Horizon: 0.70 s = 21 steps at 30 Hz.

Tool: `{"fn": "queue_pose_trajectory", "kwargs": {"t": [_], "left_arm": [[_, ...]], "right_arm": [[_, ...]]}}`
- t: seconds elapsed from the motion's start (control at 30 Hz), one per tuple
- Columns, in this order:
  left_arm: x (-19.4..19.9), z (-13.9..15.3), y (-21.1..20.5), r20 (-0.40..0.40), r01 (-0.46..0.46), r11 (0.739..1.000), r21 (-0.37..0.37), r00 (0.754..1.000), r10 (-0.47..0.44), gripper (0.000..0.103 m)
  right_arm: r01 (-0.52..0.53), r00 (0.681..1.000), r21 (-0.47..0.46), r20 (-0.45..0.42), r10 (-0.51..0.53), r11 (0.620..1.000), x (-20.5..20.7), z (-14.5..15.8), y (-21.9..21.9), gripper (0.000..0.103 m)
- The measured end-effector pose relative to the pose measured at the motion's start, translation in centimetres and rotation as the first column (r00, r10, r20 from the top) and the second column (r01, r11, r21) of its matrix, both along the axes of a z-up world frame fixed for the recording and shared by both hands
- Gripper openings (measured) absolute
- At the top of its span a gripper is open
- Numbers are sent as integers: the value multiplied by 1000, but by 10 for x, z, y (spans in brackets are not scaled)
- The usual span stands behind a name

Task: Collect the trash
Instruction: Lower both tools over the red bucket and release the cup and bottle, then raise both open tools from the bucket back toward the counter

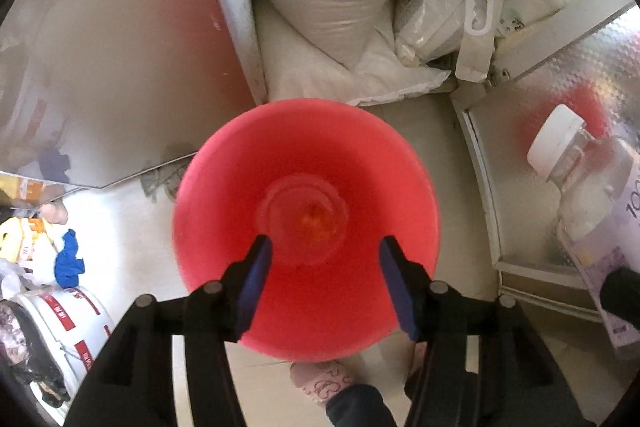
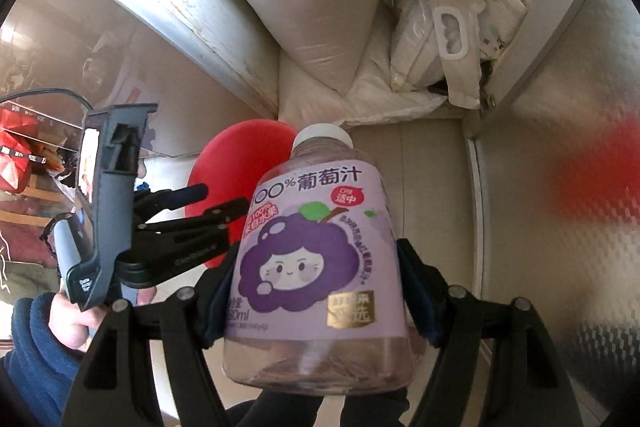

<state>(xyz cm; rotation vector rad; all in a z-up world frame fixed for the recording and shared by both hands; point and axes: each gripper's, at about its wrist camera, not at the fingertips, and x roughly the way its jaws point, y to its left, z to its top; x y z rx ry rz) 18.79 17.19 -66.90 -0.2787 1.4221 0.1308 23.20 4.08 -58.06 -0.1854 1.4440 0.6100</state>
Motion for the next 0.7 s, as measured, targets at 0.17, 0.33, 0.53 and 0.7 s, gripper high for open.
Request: {"fn": "queue_pose_trajectory", "kwargs": {"t": [0.17,0.33,0.53,0.7], "left_arm": [[-18,23,11,25,-9,998,56,1000,7,81],[-40,30,31,6,-30,995,93,1000,29,90],[-69,29,64,14,-134,985,107,991,133,91],[-82,26,83,-7,-166,981,101,986,167,91]], "right_arm": [[-42,999,2,8,42,999,1,3,8,70],[-91,996,13,-8,91,996,1,-8,26,70],[-187,982,17,-3,187,982,-15,-23,57,70],[-232,973,21,-6,233,972,-23,-35,75,70]]}}
